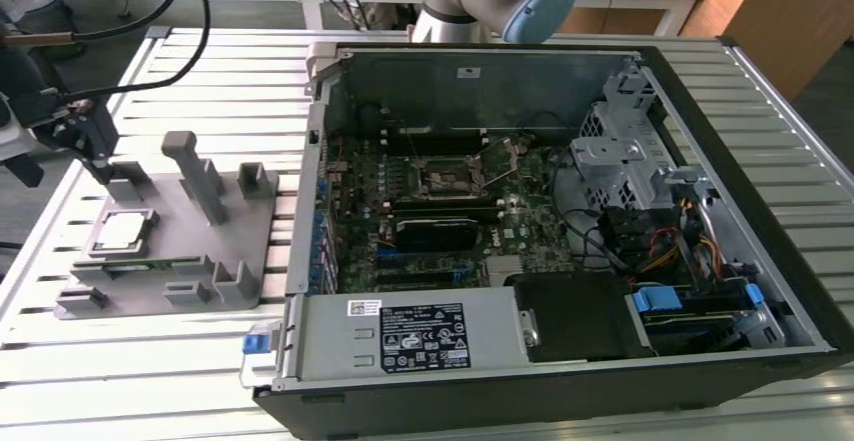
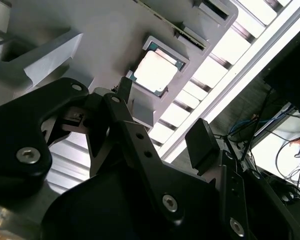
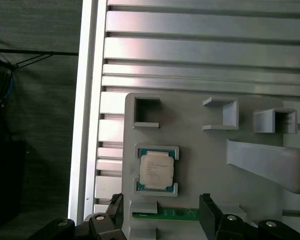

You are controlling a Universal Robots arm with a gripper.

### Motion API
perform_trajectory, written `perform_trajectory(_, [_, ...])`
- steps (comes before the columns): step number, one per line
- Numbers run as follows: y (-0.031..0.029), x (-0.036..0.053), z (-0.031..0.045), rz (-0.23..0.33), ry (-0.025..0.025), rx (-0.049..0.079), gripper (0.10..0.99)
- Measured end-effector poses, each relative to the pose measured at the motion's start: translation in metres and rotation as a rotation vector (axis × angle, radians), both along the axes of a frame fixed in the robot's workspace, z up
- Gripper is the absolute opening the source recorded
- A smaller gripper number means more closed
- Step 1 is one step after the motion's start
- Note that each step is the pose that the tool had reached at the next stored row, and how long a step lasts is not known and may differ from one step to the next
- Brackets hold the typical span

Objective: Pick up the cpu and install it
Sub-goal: 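Pick up the cpu and move it towards the insertion slot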

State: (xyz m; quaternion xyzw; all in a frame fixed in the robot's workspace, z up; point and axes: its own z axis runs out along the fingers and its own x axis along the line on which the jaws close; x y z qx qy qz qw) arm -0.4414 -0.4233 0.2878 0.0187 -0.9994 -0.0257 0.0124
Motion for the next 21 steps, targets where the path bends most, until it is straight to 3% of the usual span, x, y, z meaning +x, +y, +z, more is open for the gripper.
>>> perform_trajectory(21, [0.0000, 0.0000, -0.0210, 0.000, -0.0010, 0.001, 0.702])
